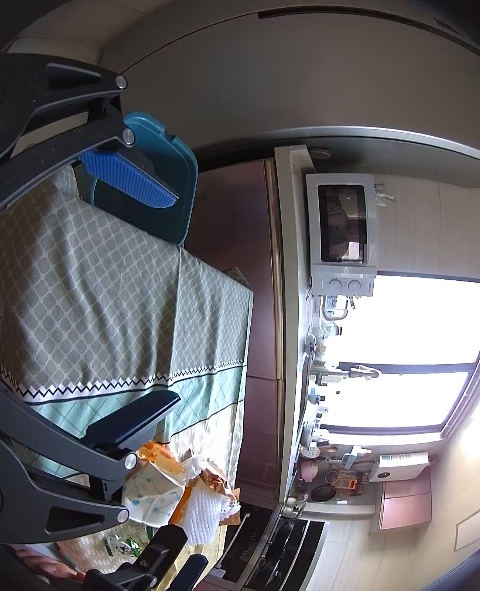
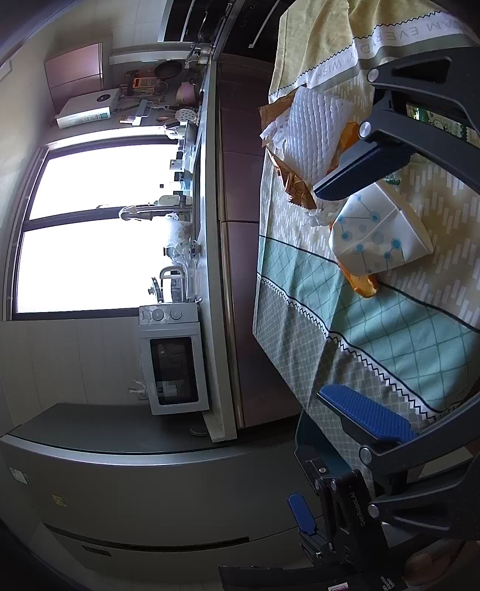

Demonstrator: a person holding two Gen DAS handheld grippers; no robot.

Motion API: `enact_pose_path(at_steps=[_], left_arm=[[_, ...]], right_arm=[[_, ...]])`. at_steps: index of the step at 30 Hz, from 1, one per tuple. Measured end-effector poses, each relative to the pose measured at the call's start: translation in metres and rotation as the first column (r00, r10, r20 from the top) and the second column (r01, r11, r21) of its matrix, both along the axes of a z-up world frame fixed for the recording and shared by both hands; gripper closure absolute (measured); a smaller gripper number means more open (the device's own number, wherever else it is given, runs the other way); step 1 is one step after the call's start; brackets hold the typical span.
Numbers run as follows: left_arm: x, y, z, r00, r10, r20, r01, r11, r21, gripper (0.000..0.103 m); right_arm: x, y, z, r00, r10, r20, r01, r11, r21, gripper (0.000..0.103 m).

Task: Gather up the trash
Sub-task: 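Grasp the orange peel with the left tool while the right tool grasps the paper cup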

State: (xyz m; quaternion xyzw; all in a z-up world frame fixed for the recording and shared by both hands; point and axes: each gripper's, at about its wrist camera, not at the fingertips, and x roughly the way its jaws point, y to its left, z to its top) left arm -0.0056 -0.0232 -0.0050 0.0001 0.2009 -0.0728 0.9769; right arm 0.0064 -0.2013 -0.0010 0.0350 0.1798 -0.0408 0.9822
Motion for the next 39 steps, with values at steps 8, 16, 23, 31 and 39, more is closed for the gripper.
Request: enact_pose_path(at_steps=[8,16,23,31,39], left_arm=[[0.014,-0.043,-0.011,0.974,-0.209,-0.084,0.21,0.978,0.003,0.01],[0.033,-0.097,-0.025,0.929,-0.345,-0.136,0.353,0.935,0.038,0.019],[0.057,-0.108,-0.031,0.907,-0.366,-0.21,0.376,0.927,0.011,0.033],[0.072,-0.122,-0.039,0.861,-0.424,-0.281,0.45,0.893,0.029,0.046],[0.092,-0.151,-0.049,0.79,-0.491,-0.366,0.534,0.845,0.02,0.059]], right_arm=[[0.003,-0.04,-0.021,0.992,-0.028,-0.12,0.036,0.997,0.063,0.011],[-0.002,-0.075,-0.047,0.978,0.033,-0.205,0.022,0.966,0.257,0.045],[0.019,-0.071,-0.061,0.965,0.1,-0.24,-0.014,0.942,0.336,0.05],[0.026,-0.086,-0.07,0.965,0.151,-0.212,-0.04,0.892,0.451,0.098],[0.013,-0.097,-0.051,0.979,0.135,-0.151,-0.061,0.908,0.415,0.101]])
